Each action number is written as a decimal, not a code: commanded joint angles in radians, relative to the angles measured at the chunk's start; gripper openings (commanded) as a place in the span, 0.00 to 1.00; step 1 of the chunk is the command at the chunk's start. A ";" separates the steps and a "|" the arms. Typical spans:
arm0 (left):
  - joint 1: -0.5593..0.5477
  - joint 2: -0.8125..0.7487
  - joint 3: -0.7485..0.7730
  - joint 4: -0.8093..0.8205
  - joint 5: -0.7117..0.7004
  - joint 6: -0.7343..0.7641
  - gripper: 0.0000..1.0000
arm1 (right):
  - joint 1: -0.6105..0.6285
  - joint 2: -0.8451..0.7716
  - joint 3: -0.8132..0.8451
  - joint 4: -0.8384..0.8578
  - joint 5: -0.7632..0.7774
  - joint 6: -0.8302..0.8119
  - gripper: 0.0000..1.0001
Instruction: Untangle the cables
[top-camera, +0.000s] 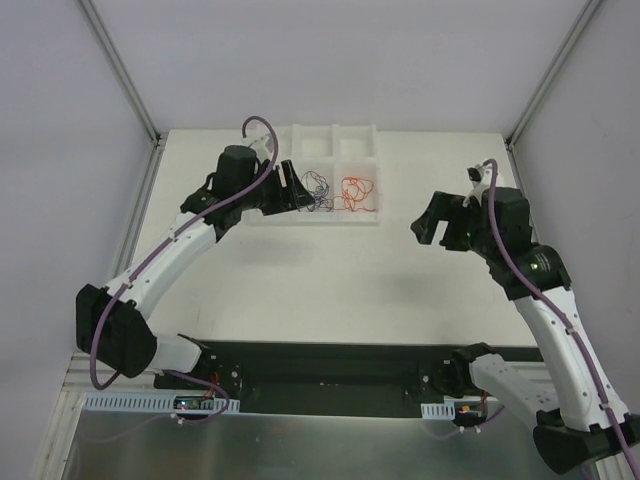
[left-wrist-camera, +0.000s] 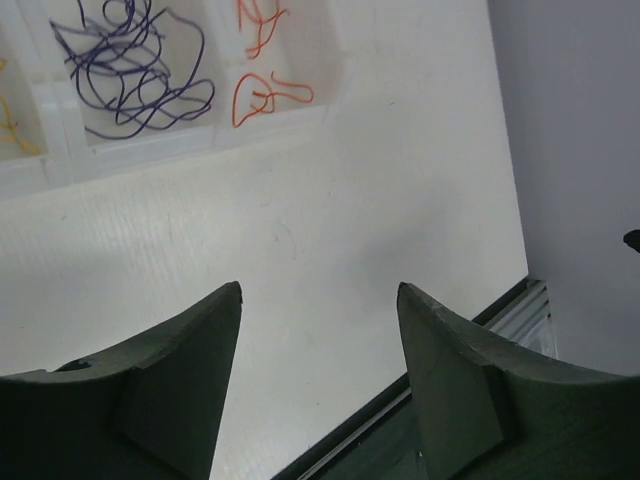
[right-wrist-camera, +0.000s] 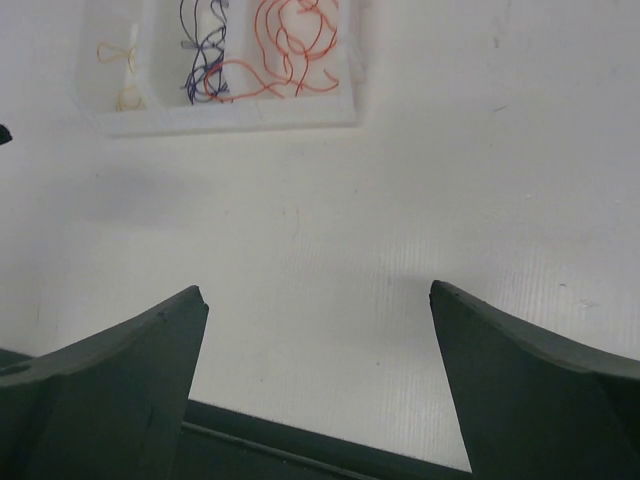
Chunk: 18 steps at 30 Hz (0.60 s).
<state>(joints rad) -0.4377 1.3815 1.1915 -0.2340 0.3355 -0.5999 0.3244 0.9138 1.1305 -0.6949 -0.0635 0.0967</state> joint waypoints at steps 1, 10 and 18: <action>-0.006 -0.162 0.054 0.116 -0.035 0.032 0.65 | -0.002 -0.098 0.012 0.051 0.155 0.034 0.96; -0.006 -0.269 0.261 0.137 -0.286 0.319 0.94 | -0.002 -0.164 0.192 0.021 0.289 -0.078 0.96; -0.006 -0.355 0.393 0.154 -0.383 0.549 0.99 | -0.002 -0.164 0.366 0.023 0.384 -0.091 0.96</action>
<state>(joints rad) -0.4389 1.0859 1.5394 -0.1268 0.0380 -0.2153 0.3241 0.7547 1.4105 -0.6922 0.2390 0.0326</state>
